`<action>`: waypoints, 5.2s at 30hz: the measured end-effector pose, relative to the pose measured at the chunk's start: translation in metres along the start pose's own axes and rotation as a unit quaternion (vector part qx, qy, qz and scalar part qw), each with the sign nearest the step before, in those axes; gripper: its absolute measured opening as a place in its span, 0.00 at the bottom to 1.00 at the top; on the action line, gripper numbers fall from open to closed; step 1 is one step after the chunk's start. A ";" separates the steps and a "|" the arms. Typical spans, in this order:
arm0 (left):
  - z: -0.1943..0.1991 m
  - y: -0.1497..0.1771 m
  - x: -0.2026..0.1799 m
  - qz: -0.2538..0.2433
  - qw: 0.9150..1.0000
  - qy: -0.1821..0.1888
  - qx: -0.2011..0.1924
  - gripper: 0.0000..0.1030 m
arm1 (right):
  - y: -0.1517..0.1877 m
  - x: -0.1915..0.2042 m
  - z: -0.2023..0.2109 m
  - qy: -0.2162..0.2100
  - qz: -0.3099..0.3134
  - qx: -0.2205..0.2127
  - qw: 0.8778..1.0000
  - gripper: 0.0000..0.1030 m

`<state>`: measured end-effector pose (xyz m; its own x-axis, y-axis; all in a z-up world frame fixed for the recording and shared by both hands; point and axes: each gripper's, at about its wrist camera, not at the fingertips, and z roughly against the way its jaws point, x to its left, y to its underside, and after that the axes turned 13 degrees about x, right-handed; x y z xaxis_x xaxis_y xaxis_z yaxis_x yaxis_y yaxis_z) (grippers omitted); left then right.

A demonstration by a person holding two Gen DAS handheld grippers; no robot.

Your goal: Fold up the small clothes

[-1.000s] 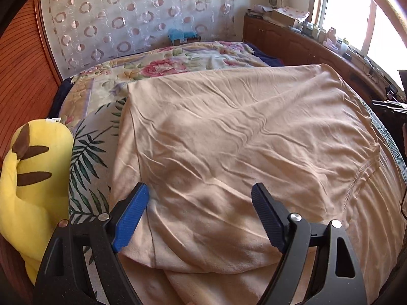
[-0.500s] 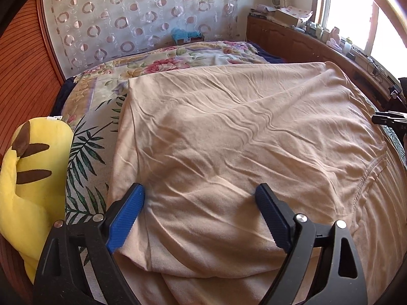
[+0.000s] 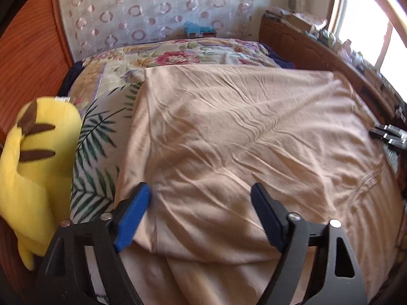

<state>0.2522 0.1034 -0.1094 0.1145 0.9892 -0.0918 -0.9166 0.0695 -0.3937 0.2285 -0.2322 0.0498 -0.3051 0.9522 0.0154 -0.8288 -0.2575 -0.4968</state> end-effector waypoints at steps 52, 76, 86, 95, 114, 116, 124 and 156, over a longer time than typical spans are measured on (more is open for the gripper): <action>0.006 0.006 0.029 0.093 0.995 -0.011 -0.018 0.06 | -0.008 -0.015 -0.003 -0.032 -0.033 -0.002 0.999 0.43; 0.081 0.006 0.025 0.080 0.989 0.016 -0.124 0.05 | 0.006 0.004 0.064 -0.020 -0.005 -0.103 0.994 0.01; 0.117 0.033 0.023 0.076 0.985 0.027 -0.154 0.05 | 0.049 0.010 0.091 -0.024 -0.004 -0.132 0.991 0.01; 0.140 0.083 0.016 0.074 0.981 0.027 -0.175 0.05 | 0.103 0.020 0.123 -0.033 0.005 -0.155 0.987 0.01; 0.110 0.176 0.023 0.098 0.988 -0.008 -0.123 0.05 | 0.189 0.012 0.107 -0.017 0.015 -0.121 0.992 0.01; 0.100 0.182 0.025 0.104 0.988 -0.008 -0.112 0.05 | 0.190 0.009 0.089 -0.013 0.010 -0.103 0.995 0.01; 0.091 0.191 0.028 0.110 0.988 -0.002 -0.105 0.05 | 0.181 -0.001 0.044 -0.010 -0.005 -0.058 0.998 0.01; 0.073 0.210 0.021 0.112 0.989 -0.012 -0.097 0.39 | 0.183 0.061 0.016 -0.021 0.052 -0.061 0.997 0.54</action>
<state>0.0345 0.1482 -0.1270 -0.0941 0.9800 -0.1752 -0.8271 -0.1749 -0.5341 0.0507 -0.2238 -0.0264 -0.4086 0.9127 -0.0068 -0.7285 -0.3306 -0.6000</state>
